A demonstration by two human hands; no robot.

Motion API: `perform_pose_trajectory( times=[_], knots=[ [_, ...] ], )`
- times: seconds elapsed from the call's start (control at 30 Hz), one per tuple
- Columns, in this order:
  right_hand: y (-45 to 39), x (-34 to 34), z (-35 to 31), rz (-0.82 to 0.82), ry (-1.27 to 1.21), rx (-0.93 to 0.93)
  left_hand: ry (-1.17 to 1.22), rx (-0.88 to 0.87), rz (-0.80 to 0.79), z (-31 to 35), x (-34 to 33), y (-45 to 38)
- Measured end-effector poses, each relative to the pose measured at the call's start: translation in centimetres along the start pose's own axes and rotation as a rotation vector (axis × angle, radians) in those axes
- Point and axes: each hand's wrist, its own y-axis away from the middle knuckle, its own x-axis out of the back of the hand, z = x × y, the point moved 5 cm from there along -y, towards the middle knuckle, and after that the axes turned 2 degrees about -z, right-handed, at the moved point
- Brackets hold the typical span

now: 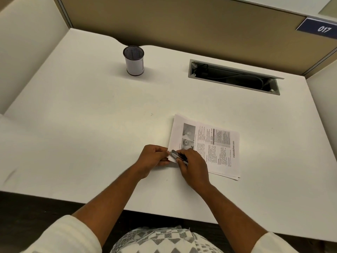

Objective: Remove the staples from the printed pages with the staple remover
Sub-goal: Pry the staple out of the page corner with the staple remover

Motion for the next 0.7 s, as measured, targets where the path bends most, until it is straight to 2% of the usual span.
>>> perform_pose_trajectory(
  times=[0.27, 0.5, 0.7],
  knots=[
    [0.3, 0.0, 0.0, 0.069, -0.035, -0.005, -0.056, 0.000, 0.023, -0.2, -0.4, -0.5],
    [-0.3, 0.4, -0.1, 0.045, -0.082, 0.035, -0.060, -0.067, -0.011, 0.0, -0.9, -0.6],
    [-0.7, 0.2, 0.8, 0.058, -0.304, -0.121, -0.093, -0.089, -0.011, 0.2, -0.9, -0.8]
  ],
)
